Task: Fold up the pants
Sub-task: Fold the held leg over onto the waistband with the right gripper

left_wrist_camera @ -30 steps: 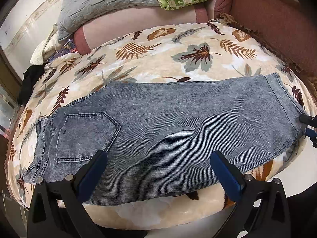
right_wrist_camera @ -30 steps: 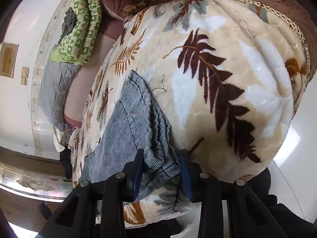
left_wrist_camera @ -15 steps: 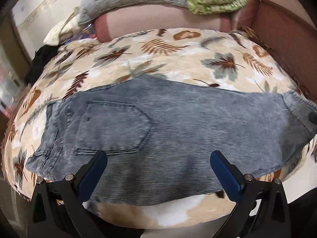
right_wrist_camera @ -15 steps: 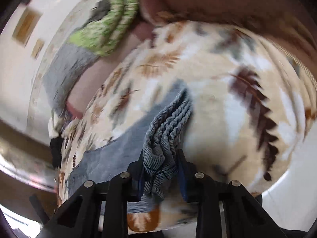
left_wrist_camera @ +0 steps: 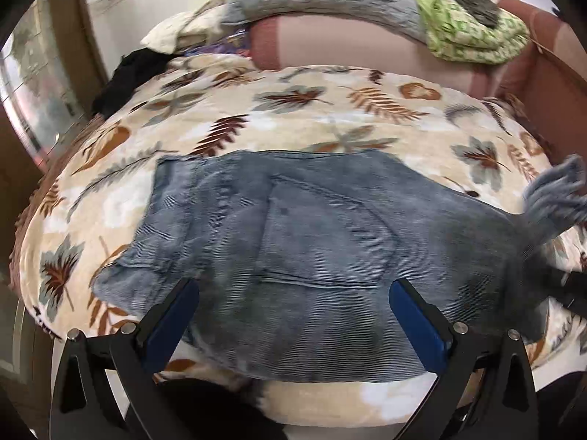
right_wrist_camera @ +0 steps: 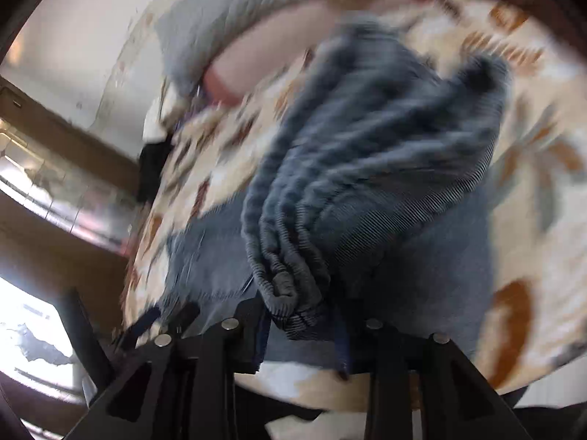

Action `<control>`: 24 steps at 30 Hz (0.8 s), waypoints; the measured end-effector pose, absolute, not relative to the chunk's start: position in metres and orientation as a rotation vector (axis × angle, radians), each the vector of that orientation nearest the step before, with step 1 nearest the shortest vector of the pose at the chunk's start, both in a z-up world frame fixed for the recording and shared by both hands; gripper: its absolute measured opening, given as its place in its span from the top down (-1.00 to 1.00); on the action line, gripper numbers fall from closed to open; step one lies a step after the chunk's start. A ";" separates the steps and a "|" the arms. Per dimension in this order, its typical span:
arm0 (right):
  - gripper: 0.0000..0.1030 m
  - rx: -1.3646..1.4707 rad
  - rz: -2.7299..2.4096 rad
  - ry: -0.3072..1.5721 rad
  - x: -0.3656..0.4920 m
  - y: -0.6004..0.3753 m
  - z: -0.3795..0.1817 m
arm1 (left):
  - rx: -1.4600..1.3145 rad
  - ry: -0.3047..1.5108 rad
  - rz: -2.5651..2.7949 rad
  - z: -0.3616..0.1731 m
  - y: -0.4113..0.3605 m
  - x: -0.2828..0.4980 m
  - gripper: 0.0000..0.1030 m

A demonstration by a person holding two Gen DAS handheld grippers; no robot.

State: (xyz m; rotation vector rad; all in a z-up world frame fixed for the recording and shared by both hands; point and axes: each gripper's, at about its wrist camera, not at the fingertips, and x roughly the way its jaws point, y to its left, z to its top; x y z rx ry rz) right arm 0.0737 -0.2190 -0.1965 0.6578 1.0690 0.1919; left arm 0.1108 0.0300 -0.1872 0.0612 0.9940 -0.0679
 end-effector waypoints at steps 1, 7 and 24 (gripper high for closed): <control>-0.27 0.675 0.258 1.103 0.079 -0.207 -0.208 | 0.055 1.002 -0.061 -0.189 0.034 0.112 -1.00; -0.35 0.738 0.321 1.003 0.074 -0.228 -0.210 | 0.073 1.004 -0.053 -0.193 0.033 0.112 -1.00; 0.11 0.510 0.086 1.088 0.146 -0.282 -0.253 | 0.281 1.065 -0.228 -0.237 -0.076 0.127 -1.00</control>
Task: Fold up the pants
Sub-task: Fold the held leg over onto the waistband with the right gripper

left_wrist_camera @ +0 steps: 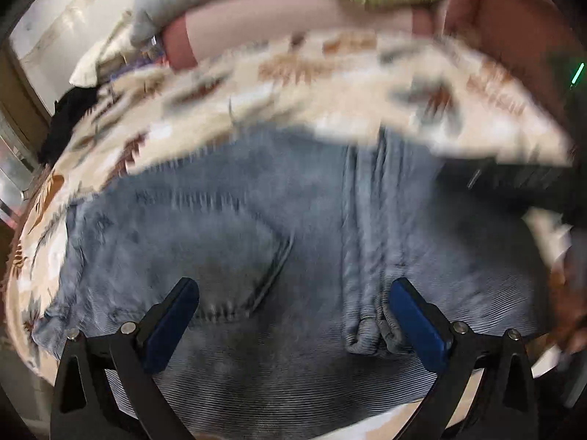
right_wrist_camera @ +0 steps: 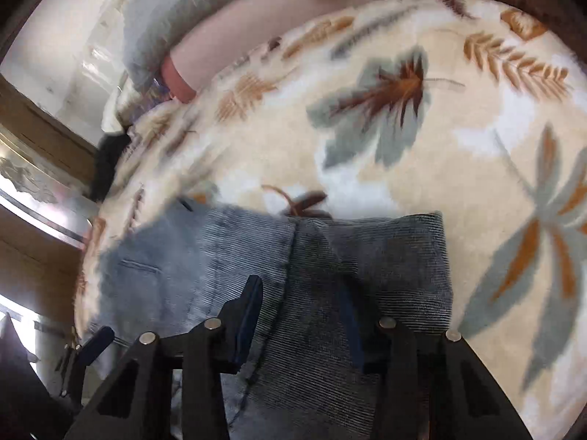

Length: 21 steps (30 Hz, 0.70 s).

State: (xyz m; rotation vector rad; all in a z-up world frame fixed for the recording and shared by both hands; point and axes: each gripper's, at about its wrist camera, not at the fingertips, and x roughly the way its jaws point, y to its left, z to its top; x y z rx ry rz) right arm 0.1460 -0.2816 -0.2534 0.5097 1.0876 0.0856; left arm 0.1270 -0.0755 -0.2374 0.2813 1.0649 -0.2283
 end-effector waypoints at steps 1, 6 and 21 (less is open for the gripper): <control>0.12 0.497 0.085 1.083 0.146 -0.280 -0.249 | 0.239 1.057 -0.238 -0.238 -0.070 0.125 -1.00; 0.11 0.486 0.144 1.037 0.126 -0.278 -0.231 | 0.153 1.102 -0.254 -0.230 -0.047 0.123 -1.00; 0.05 0.289 0.400 0.986 0.068 -0.198 -0.210 | -0.123 1.006 0.325 -0.157 0.216 0.120 -1.00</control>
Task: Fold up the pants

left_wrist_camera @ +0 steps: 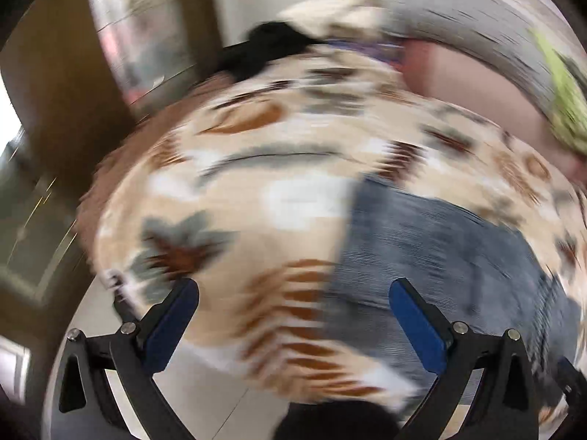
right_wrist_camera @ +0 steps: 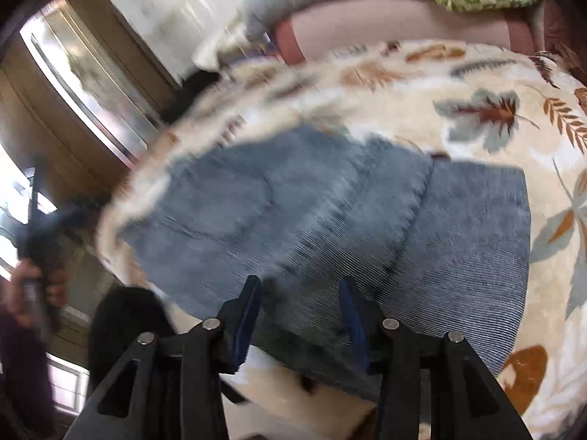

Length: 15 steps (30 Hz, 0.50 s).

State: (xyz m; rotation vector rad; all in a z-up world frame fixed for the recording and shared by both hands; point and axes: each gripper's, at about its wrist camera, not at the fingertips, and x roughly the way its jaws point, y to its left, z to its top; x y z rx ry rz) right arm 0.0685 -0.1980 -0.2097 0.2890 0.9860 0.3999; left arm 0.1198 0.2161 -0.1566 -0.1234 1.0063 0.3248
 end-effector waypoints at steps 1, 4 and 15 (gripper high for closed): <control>0.05 0.290 0.407 0.964 0.066 -0.198 -0.205 | -0.159 1.014 0.344 -0.157 0.232 0.115 -1.00; -0.01 0.297 0.418 0.895 0.058 -0.199 -0.192 | -0.267 1.067 0.350 -0.169 0.259 0.103 -1.00; -0.10 0.310 0.381 0.900 0.051 -0.211 -0.195 | -0.599 1.228 0.131 -0.216 0.229 0.098 -1.00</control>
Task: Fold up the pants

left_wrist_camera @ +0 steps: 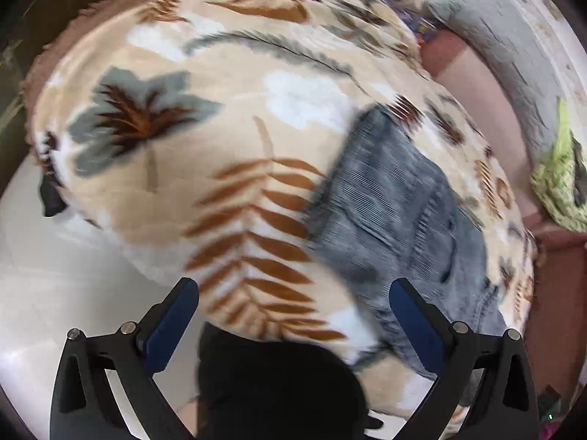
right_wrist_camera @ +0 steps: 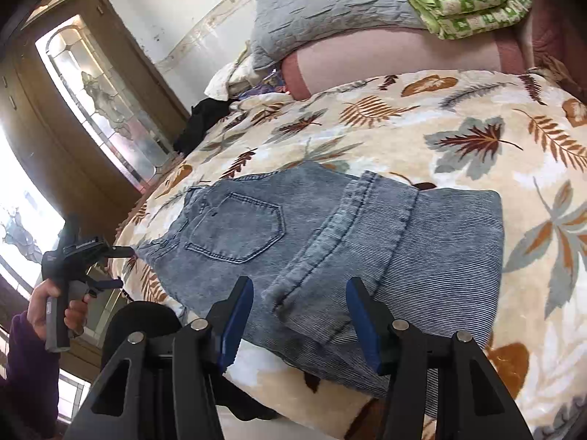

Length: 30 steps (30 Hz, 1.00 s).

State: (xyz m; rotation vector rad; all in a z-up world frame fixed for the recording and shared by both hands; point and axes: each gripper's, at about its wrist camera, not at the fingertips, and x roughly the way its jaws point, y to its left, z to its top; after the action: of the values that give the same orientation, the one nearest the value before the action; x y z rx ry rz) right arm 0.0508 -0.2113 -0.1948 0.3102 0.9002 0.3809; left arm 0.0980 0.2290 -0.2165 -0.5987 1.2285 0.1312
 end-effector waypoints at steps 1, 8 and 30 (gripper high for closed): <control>-0.10 0.315 0.378 0.902 0.050 -0.213 -0.194 | -0.599 1.238 0.112 -0.219 0.223 0.101 -1.00; -0.10 0.287 0.360 0.896 0.045 -0.215 -0.193 | -0.698 1.263 0.128 -0.252 0.216 0.133 -1.00; -0.10 0.268 0.282 0.916 0.050 -0.224 -0.201 | -0.532 1.158 -0.022 -0.217 0.178 0.155 0.70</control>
State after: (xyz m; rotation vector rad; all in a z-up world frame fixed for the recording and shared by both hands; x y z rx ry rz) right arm 0.0495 -0.2242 -0.2012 0.2675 0.9156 0.2822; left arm 0.1546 0.1784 -0.2172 -0.5324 1.1581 -0.0218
